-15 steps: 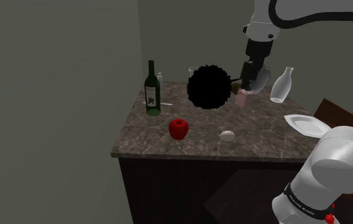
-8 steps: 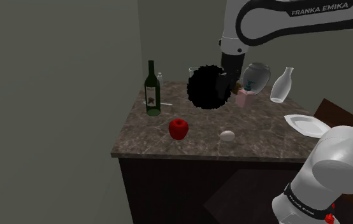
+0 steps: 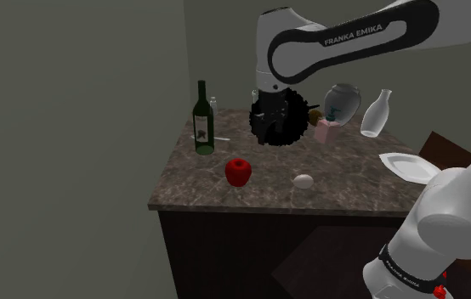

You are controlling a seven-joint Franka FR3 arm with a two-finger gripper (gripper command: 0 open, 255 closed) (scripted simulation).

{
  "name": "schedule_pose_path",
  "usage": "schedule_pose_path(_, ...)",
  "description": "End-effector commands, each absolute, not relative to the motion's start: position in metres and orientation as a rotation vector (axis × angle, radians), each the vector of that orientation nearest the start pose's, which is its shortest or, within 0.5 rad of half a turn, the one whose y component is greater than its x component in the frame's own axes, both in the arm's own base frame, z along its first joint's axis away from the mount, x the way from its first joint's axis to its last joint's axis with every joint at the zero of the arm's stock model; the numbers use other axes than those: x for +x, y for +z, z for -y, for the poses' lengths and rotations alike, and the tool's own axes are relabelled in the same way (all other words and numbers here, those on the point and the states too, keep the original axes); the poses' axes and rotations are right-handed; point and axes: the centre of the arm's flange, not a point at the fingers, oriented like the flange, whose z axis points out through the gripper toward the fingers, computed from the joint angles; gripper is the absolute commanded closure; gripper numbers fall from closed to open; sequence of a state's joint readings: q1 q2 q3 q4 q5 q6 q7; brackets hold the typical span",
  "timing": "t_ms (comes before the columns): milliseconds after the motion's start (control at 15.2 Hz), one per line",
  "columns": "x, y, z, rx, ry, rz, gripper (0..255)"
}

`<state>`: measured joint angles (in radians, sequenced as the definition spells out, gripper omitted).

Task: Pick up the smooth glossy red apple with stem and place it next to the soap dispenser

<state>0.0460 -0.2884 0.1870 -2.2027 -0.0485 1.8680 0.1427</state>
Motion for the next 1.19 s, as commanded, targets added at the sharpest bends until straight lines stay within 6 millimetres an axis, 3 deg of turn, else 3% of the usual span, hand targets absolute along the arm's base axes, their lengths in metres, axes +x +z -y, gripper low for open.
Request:
schedule_pose_path(0,0.467,0.48,-0.121,-3.242,0.066,0.144,0)
schedule_pose_path(462,0.528,0.43,-0.169,-3.239,0.108,0.107,0)
schedule_pose_path(924,0.526,0.393,-0.166,-3.239,0.108,0.107,0)
schedule_pose_path(1122,0.525,0.39,-0.165,-3.239,0.108,0.107,0)
